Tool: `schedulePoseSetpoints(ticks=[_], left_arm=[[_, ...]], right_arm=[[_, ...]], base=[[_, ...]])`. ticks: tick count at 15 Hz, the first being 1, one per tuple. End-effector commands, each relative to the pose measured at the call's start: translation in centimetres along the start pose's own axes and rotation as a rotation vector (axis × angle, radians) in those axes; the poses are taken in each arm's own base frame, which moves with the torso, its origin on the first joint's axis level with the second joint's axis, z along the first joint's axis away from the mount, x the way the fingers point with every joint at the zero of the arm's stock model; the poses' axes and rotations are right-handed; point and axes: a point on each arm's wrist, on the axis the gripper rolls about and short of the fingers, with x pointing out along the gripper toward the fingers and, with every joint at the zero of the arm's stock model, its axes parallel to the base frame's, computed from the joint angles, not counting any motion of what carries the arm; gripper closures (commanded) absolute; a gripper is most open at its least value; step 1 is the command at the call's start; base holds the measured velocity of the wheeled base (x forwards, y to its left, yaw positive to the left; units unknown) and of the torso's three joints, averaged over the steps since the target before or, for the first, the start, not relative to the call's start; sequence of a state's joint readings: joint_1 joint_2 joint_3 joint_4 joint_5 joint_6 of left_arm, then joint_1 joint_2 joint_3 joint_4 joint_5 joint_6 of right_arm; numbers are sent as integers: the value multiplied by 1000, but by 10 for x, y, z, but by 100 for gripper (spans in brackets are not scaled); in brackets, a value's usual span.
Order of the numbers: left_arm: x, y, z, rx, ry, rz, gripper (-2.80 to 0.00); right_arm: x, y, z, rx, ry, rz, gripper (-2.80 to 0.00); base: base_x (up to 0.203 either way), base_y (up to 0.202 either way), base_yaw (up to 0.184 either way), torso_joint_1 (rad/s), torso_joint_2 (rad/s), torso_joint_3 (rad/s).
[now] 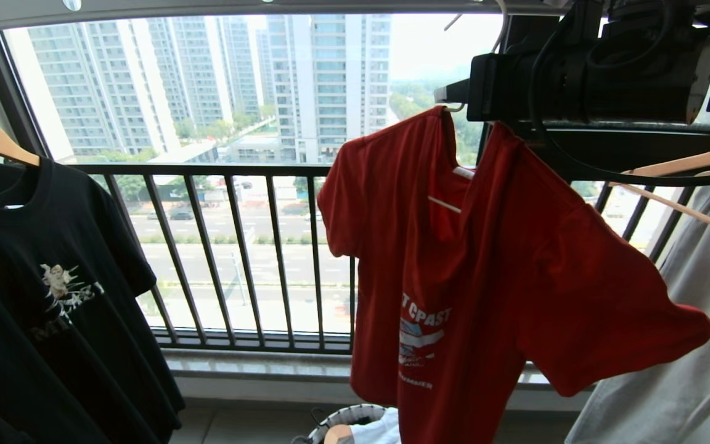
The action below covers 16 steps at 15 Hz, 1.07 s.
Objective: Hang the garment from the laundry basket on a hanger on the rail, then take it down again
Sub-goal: Take the clothes off the clothes rack
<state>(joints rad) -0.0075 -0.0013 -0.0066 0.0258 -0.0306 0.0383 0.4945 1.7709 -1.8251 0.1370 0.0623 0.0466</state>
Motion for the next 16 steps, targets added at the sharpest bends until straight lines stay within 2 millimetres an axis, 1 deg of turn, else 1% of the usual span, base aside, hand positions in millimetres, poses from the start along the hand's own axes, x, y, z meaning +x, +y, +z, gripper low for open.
schedulePoseSetpoints(ticks=[1, 8, 16], left_arm=[[0, 0, 0, 0, 1, 0, 0], [0, 0, 0, 0, 0, 0, 0], [0, 0, 0, 0, 1, 0, 0]], right_arm=[[-3, 0, 2, 1, -7, -1, 0], [-8, 1, 6, -2, -20, -2, 0], [-34, 5, 23, -7, -77, 2, 0]], base=[[0, 0, 0, 0, 0, 0], [0, 0, 0, 0, 0, 0], [0, 0, 0, 0, 0, 0]])
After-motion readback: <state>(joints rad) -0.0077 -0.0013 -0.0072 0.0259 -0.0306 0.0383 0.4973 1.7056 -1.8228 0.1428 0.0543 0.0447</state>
